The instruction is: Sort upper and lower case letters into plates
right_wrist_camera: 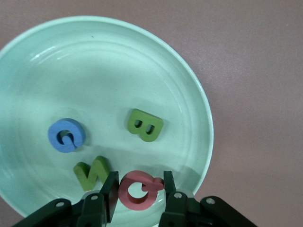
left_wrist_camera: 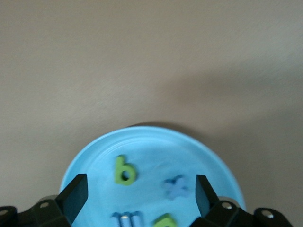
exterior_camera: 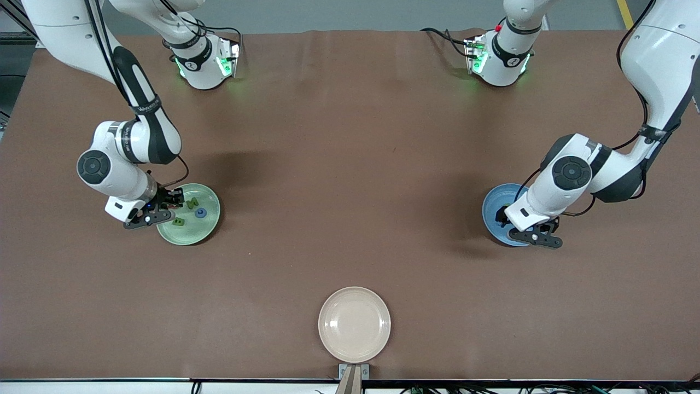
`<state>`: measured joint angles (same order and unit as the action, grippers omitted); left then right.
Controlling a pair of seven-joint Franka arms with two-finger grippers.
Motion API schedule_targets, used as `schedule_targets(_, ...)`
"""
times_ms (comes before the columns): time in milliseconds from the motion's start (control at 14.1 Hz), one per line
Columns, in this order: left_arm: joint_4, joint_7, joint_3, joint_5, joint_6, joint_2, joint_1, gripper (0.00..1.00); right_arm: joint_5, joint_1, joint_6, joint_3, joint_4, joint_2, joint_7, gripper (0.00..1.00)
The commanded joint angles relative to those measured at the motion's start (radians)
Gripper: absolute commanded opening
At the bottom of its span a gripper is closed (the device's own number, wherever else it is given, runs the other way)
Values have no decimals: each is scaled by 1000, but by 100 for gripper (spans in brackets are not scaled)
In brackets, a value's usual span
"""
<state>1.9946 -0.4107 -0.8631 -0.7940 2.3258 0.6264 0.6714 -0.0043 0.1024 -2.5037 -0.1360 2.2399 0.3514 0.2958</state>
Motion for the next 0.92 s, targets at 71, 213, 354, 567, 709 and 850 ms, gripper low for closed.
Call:
schedule_targets(71, -54, 18, 25, 166, -90, -65, -99, 99, -11, -29, -3, 21, -2, -8, 11, 30)
schedule_targets(213, -97, 48, 108, 270, -130, -91, -195, 99, -6, -27, 5, 22, -8, -9, 10, 100)
schedule_targets(354, -129, 169, 267, 466, -161, -137, -341, 99, -2, -23, 26, 22, -22, -15, 6, 100)
schedule_targets(567, -134, 332, 600, 701, -169, -212, -626, 99, 1, -17, 118, 24, -71, -34, -26, 100)
schedule_targets(709, -129, 356, 642, 720, -169, -232, -647, 100, 3, 5, 181, 33, -89, -78, -137, 100)
schedule_targets(850, -122, 368, 644, 728, -172, -276, -642, 99, 3, 19, 289, 32, -153, -110, -190, 100)
